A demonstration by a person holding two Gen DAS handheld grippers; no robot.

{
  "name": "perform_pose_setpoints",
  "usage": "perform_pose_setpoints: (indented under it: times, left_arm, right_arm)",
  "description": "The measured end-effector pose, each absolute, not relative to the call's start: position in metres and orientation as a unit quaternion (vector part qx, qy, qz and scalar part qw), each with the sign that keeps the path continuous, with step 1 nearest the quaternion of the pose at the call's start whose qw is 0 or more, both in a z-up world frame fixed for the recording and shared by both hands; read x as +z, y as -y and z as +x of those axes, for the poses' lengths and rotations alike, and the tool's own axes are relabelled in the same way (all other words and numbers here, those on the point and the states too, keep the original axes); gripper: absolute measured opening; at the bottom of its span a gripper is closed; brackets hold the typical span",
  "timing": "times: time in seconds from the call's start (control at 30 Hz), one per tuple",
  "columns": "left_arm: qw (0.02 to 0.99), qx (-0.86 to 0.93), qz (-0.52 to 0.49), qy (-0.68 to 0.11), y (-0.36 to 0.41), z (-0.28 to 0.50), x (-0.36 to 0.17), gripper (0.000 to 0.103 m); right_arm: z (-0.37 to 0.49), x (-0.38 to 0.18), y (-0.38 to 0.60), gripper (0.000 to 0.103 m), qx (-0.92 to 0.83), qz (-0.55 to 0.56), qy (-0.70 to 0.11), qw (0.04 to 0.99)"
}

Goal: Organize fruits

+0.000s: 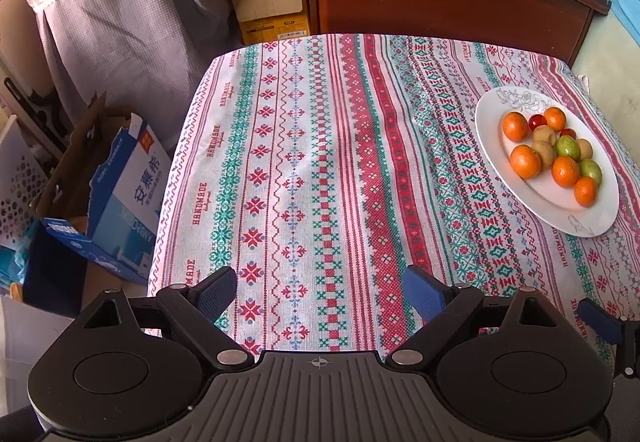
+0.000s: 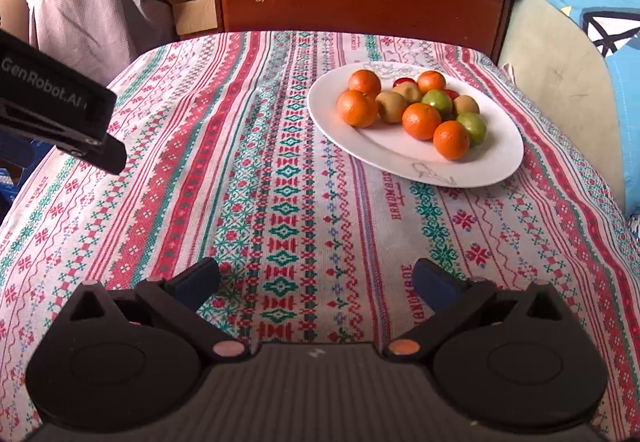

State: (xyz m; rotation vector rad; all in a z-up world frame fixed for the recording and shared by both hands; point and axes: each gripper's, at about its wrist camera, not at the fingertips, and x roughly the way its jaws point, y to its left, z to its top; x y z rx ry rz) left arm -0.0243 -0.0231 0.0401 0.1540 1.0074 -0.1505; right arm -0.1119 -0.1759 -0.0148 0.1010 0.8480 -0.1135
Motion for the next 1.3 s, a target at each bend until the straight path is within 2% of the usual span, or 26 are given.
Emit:
perform_pose_setpoints:
  times: [0.33, 1.3]
  left_arm:
    - [0.868, -0.068, 0.077, -0.486, 0.021, -0.023, 0.033, 0.092]
    - [0.861, -0.053, 0.067, -0.502, 0.006, -0.003, -0.002, 0.092]
  right_arm:
    - [-0.104, -0.021, 0.182, 0.102, -0.090, 0.056, -0.374, 0.921]
    - [-0.105, -0.022, 0.182, 0.102, -0.090, 0.059, -0.372, 0.922]
